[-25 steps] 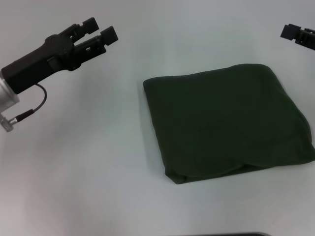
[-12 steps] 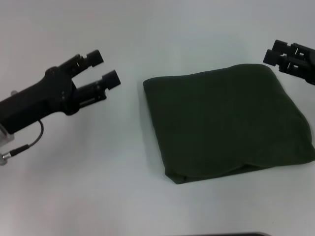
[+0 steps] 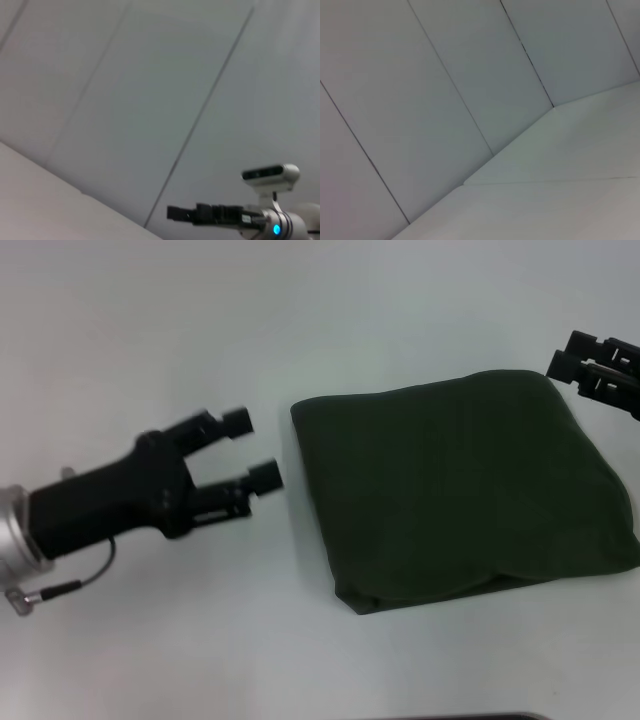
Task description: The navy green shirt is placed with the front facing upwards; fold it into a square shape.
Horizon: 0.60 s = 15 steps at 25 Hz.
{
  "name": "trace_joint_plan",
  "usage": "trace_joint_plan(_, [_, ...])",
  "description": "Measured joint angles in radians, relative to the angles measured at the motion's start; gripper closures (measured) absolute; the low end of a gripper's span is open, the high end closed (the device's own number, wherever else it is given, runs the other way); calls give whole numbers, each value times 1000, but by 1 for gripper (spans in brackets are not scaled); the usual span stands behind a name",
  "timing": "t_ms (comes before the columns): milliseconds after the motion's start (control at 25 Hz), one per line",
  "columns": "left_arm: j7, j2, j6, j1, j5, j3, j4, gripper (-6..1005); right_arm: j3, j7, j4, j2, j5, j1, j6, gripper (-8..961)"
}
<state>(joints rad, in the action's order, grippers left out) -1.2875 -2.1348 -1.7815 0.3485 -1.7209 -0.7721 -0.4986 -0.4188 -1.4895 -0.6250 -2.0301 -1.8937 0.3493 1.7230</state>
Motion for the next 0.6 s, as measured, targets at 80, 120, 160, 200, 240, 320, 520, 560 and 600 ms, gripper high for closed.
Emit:
trace_joint_plan(80, [9,-11,4,-3,-12,-13,0,95,0,-4,-1,5,1,-1,0,202])
trace_joint_plan(120, [17,-15,7,-5,-17,-16,0,95,0,-5,-1,7,1,-2,1,202])
trace_joint_plan(160, [29,-21,10,-6,-24,-18,1,94,1,-7,-2,8,1,-2,1,203])
trace_joint_plan(200, [39,-24,15,-7,-30,-20,2,94,1,-12,-3,9,1,-3,1,203])
trace_joint_plan(240, [49,-26,21,-7,-34,-23,5,94,1,-17,-5,10,0,-3,1,203])
trace_joint_plan(320, [73,-26,44,-9,-37,-26,17,94,0,-30,-8,15,-1,-4,2,204])
trace_joint_plan(520, [155,-28,121,-4,-37,-28,75,94,2,-55,-9,25,-1,-4,2,205])
trace_joint_plan(560, [168,-29,136,-1,-37,-28,89,94,2,-55,-9,25,-1,-4,1,205])
trace_joint_plan(600, [182,-29,144,0,-37,-29,99,94,2,-56,-9,25,-1,-4,-1,205])
